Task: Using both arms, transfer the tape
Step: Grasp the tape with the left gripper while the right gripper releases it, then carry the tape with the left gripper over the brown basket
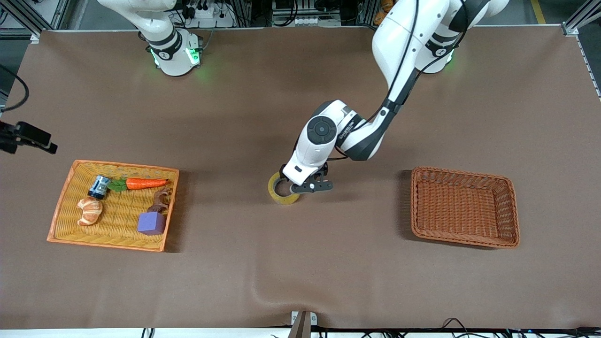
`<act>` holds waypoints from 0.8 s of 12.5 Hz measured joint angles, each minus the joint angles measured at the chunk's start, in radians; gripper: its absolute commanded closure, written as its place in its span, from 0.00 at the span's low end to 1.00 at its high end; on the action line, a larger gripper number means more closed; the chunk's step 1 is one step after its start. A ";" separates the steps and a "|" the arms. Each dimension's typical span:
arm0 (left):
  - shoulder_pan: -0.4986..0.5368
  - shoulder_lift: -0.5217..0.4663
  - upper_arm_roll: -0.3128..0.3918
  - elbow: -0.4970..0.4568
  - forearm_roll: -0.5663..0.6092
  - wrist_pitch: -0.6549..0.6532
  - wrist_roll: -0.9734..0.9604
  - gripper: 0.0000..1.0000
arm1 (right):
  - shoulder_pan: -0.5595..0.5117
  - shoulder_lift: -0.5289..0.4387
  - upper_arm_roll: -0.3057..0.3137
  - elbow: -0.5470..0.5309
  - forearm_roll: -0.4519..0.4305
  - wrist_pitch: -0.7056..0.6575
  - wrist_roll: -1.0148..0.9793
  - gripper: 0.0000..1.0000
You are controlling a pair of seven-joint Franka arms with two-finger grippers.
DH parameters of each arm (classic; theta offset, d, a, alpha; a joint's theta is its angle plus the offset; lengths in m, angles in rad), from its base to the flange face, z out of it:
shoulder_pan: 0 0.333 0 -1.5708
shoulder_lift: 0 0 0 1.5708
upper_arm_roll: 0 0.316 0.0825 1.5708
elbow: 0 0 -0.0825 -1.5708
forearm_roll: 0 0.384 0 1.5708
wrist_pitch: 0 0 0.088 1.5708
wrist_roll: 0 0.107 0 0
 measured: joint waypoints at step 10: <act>-0.006 0.053 0.012 0.006 0.004 0.074 0.000 1.00 | 0.068 -0.045 0.004 -0.017 -0.103 -0.030 0.029 0.00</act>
